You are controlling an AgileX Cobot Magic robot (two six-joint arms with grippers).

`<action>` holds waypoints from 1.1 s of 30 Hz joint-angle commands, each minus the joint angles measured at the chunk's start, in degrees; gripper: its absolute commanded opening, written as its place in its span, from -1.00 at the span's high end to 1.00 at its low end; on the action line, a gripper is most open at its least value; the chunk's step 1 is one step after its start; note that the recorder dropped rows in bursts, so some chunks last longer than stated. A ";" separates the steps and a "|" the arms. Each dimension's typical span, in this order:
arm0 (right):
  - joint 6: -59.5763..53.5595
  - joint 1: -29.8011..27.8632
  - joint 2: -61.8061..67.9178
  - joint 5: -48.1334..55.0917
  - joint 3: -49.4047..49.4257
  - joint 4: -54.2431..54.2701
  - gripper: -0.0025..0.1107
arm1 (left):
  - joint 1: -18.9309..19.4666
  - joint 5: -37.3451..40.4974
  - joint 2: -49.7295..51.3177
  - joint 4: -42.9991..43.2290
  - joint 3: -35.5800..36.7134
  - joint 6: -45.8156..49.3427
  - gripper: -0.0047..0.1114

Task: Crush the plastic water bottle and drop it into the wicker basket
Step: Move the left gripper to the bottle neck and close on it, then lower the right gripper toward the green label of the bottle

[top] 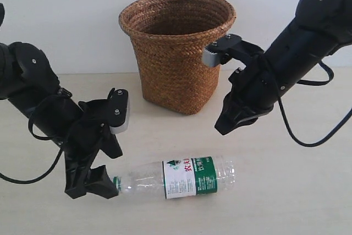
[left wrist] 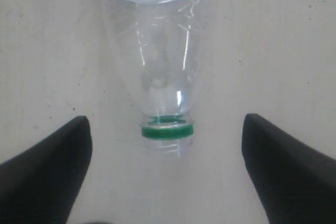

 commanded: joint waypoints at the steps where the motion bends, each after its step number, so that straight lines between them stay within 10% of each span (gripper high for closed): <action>1: 0.04 0.10 0.88 0.26 -0.32 0.52 0.96 | -0.47 -2.29 1.89 -0.76 -0.67 0.88 -0.35; 12: -0.07 0.10 4.48 -2.19 -0.32 1.15 0.96 | -2.40 -7.08 6.94 -8.07 -0.78 11.85 -0.34; 33: -0.07 0.10 5.55 -2.07 -0.32 1.01 0.96 | -2.54 -7.72 7.65 1.62 -0.78 2.79 -0.24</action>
